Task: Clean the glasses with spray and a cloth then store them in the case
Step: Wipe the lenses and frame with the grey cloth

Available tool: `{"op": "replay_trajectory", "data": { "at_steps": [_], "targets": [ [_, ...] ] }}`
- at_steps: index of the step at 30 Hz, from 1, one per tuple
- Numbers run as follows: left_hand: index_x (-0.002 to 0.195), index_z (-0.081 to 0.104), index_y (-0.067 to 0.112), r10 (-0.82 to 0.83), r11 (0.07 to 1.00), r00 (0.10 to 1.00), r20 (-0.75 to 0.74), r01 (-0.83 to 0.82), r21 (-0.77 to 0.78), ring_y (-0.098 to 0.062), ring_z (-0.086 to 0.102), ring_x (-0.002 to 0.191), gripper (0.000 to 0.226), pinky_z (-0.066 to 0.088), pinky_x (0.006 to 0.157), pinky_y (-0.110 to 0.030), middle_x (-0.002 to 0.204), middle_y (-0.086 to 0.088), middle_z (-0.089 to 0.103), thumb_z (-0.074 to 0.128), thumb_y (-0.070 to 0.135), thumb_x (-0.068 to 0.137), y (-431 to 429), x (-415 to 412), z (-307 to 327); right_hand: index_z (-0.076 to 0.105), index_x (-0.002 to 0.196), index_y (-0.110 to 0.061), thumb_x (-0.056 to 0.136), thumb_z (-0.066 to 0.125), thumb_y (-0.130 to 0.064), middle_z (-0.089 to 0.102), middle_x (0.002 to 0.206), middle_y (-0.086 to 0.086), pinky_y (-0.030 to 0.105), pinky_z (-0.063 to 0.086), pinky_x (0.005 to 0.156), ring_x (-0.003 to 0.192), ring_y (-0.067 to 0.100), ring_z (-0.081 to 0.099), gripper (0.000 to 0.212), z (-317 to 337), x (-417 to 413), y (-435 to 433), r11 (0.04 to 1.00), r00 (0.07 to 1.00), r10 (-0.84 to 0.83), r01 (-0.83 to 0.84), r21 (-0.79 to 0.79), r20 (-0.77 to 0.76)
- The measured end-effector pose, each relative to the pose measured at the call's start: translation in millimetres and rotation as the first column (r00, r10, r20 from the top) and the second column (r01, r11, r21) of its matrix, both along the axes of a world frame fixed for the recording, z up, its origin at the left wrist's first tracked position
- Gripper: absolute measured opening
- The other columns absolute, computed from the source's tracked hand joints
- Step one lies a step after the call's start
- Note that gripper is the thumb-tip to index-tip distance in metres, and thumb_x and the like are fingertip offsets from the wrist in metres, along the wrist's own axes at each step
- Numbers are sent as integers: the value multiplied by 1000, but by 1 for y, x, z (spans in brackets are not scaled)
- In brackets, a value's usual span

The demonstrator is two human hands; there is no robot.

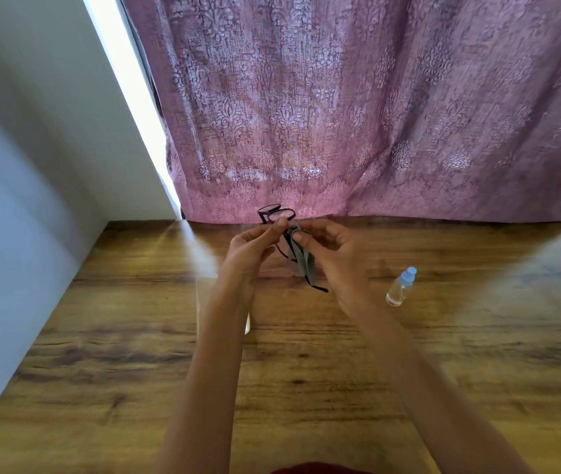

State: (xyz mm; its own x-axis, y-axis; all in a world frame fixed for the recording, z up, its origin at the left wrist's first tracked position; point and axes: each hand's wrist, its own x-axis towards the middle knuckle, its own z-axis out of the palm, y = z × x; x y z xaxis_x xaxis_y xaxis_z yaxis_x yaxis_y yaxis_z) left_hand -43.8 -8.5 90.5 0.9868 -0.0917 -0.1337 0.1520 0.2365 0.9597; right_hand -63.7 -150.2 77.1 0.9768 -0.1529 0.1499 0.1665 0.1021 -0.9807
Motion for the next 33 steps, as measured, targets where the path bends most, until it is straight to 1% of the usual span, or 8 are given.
{"op": "replay_trajectory", "data": {
  "at_steps": [4,9,12,15,19,27,29,33],
  "targets": [
    [64,75,31,15,999,998,-56,-12,51,9,57,60,16,36,73,-22,62,19,64,70,37,79,-5,-1,0,68,102,-1,81,75,-7,74,89,13,42,59,69,80,26,72,23,1,-4,9,1000,1000,-30,30,3,5],
    [67,75,28,26,999,995,-94,-22,47,7,57,56,15,36,67,-22,64,17,66,72,36,79,-8,0,2,58,101,6,82,71,2,70,83,12,23,56,58,66,12,69,23,5,0,13,999,999,17,-15,47,-40],
    [69,76,25,9,1000,995,-103,-6,30,4,63,62,15,45,58,-17,69,13,70,71,34,80,-6,1,3,59,102,3,83,69,1,69,85,11,24,57,61,72,14,70,21,7,5,9,980,980,145,-122,158,-138],
    [72,74,24,41,998,992,-121,-34,60,-3,60,79,15,39,72,-23,77,11,68,72,37,79,-6,1,3,67,89,-8,83,69,-4,72,80,7,36,60,64,72,18,70,7,4,8,3,948,943,256,-202,246,-214],
    [84,72,20,85,994,987,-138,-76,74,-9,55,88,19,36,73,-24,85,4,64,72,39,78,-7,2,3,75,70,-17,84,67,-3,73,73,6,36,59,53,64,18,71,21,0,8,1,905,913,344,-260,337,-220],
    [81,73,21,197,979,972,-125,-189,75,-2,48,70,18,32,61,-20,72,10,57,71,38,81,1,8,7,71,84,-10,81,72,-5,74,77,4,25,57,61,70,14,71,6,-14,3,-2,932,894,325,-248,265,-307],
    [69,75,22,222,974,968,-114,-216,65,-2,45,65,20,30,58,-19,67,11,55,71,37,81,5,11,11,72,81,-14,77,75,-8,75,78,2,24,56,62,72,12,71,7,-18,0,-1,940,889,322,-260,222,-324],
    [58,74,27,231,970,970,-77,-224,90,-2,50,68,28,33,66,-23,57,18,60,69,40,82,14,15,15,72,79,-16,72,76,-10,75,79,0,27,58,69,74,13,70,10,-23,-4,0,936,884,345,-301,181,-316]
  ]
}}
